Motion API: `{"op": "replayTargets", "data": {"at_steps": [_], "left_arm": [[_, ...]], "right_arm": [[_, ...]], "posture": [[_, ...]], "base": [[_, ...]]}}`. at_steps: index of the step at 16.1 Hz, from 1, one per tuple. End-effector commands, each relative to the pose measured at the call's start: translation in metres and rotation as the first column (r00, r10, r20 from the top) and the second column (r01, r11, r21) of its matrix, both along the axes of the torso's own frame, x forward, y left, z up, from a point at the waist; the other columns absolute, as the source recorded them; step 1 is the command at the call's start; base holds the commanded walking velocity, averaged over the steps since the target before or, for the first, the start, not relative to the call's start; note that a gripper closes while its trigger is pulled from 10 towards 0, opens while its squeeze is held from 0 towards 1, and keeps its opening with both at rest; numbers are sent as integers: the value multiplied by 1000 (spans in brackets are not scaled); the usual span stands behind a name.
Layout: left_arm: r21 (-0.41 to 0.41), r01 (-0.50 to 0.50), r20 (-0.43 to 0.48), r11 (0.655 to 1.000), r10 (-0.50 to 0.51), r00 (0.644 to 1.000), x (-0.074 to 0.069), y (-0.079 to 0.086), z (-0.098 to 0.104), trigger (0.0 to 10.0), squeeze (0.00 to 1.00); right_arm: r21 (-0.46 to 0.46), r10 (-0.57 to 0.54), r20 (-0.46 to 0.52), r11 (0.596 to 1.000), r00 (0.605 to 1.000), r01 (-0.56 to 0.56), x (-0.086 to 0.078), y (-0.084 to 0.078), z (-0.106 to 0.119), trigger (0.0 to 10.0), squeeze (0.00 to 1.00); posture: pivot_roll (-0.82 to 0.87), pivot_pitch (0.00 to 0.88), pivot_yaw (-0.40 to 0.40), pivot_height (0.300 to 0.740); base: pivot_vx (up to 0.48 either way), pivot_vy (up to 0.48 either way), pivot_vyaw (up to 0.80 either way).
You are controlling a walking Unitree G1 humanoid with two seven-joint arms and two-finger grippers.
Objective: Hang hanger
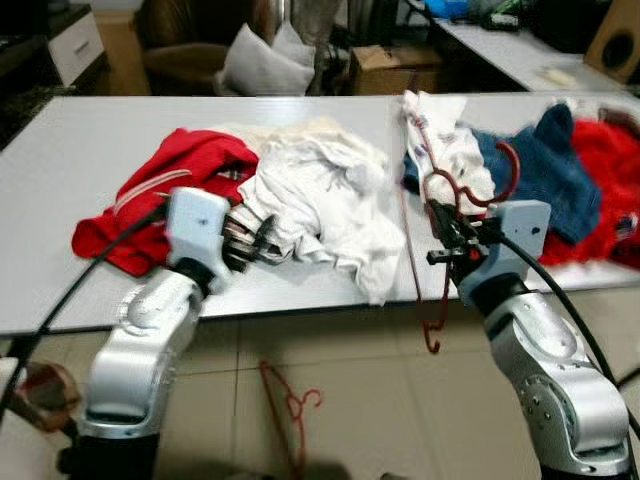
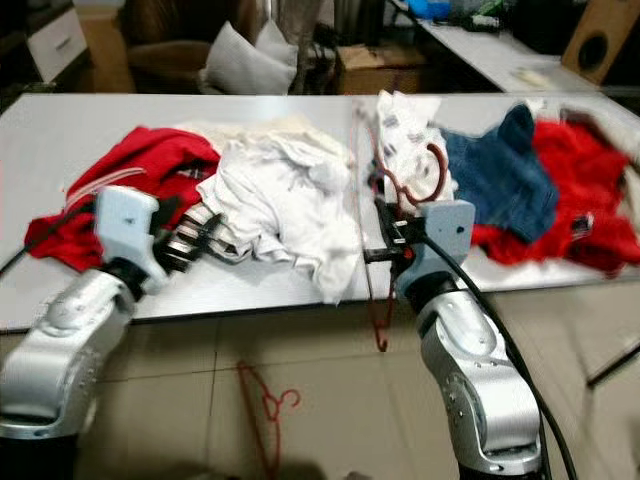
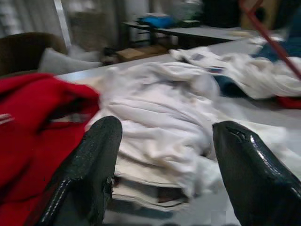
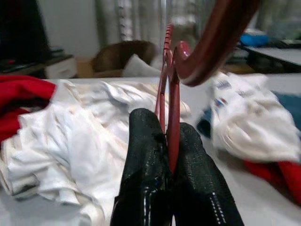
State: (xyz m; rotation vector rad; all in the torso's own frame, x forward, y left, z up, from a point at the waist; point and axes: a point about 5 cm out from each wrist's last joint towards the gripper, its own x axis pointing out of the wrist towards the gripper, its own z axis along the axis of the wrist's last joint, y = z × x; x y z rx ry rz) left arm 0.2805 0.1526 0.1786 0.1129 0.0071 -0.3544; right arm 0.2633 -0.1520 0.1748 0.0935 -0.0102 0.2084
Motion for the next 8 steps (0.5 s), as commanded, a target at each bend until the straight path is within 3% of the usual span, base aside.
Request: {"op": "replayTargets", "data": {"at_steps": [1,5,8], "left_arm": [[8,-1,17,1000,1,1000,3,-2,2,10000,0],[12,-3,18,1000,3,1000,5,-5,1,10000,0],[22,1,15,1000,-2,1000,7,-10,-2,10000,0]], "right_arm": [[9,-22,13,1000,1000,22,-1,-6,2,10000,0],[51,-54,5,997,999,53,-2,-16,1,10000,0],[28,-53,-7,998,999,53,-3,-22,-2,10000,0]], "posture": [[-66,0,-11,710],[-74,0,-3,710],[-79,0,0,710]], "base": [[0,-480,-675],[0,-439,0],[0,0,0]]}}
